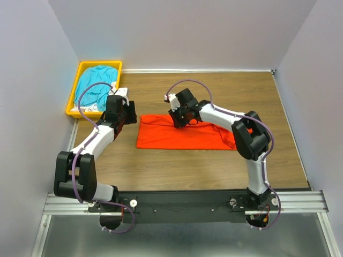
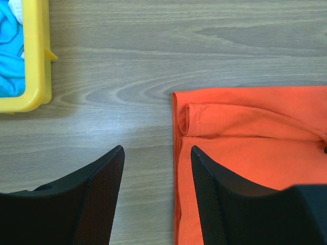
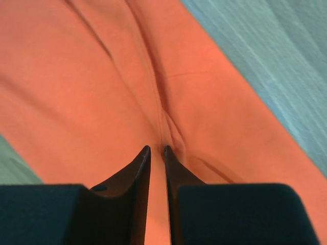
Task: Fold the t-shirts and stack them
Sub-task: Fold the tshirt
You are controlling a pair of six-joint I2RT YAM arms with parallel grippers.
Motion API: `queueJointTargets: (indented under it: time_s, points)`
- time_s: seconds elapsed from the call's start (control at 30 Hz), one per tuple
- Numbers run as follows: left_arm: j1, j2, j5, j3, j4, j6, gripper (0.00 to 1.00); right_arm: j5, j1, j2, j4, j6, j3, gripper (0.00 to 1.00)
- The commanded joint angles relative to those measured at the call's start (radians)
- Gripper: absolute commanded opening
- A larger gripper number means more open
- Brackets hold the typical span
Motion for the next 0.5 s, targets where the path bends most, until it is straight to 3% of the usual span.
queueJointTargets:
  time_s: [0.0,0.47]
  points:
    - [-0.006,0.016,0.031,0.01,0.016,0.001,0.63,-0.131,0.011,-0.012,0.005,0.029,-0.009,0.26]
    - [-0.007,0.041,0.066,0.021,0.008,-0.011,0.63,-0.287,0.011,0.003,-0.008,0.041,-0.046,0.37]
